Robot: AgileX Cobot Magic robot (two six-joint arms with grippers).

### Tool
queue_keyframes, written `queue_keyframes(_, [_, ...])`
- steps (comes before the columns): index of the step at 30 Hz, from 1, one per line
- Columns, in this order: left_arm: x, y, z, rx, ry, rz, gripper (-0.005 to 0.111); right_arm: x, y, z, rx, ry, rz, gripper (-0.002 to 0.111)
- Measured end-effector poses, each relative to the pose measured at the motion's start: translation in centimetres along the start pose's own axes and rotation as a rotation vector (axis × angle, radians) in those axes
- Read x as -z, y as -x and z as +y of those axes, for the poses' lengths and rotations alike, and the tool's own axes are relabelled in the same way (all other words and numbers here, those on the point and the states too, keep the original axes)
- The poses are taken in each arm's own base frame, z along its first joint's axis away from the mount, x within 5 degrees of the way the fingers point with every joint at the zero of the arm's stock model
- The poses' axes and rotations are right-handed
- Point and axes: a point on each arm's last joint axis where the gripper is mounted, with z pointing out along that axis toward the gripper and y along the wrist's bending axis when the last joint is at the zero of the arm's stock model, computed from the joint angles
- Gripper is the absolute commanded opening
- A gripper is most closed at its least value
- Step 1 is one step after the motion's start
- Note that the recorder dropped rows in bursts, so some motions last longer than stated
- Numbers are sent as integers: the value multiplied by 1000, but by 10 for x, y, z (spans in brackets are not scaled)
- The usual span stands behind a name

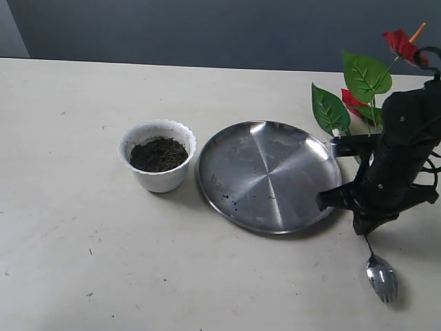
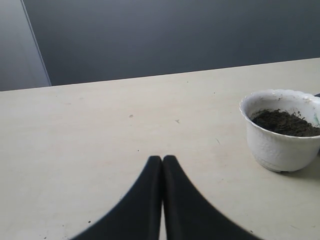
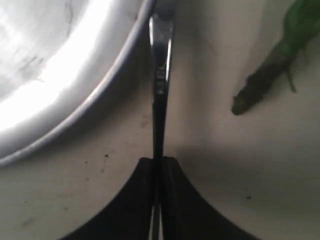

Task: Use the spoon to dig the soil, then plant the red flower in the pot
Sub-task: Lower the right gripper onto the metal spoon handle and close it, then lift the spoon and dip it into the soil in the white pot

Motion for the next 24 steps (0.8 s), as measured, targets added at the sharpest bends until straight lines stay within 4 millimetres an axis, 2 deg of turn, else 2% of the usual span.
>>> queue_keyframes(1, [0, 0, 0, 0, 0, 0, 1, 17, -2, -1, 1, 6, -53, -1])
queue_keyframes(5, [0, 0, 0, 0, 0, 0, 1, 45, -6, -2, -3, 20, -149, -1])
queue_keyframes(7, [0, 0, 0, 0, 0, 0, 1, 68, -11, -3, -6, 34, -225, -1])
queue_keyframes(9, [0, 0, 0, 0, 0, 0, 1, 79, -14, -3, -6, 40, -263, -1])
queue_keyframes(12, [0, 0, 0, 0, 0, 0, 1, 83, -12, 0, -18, 85, -308, -1])
queue_keyframes(16, [0, 0, 0, 0, 0, 0, 1, 95, 5, 22, 55, 286, -537, -1])
queue_keyframes(21, [0, 0, 0, 0, 0, 0, 1, 112, 32, 49, 91, 312, -876, -1])
queue_keyframes(24, [0, 0, 0, 0, 0, 0, 1, 115, 60, 89, 139, 322, -968, -1])
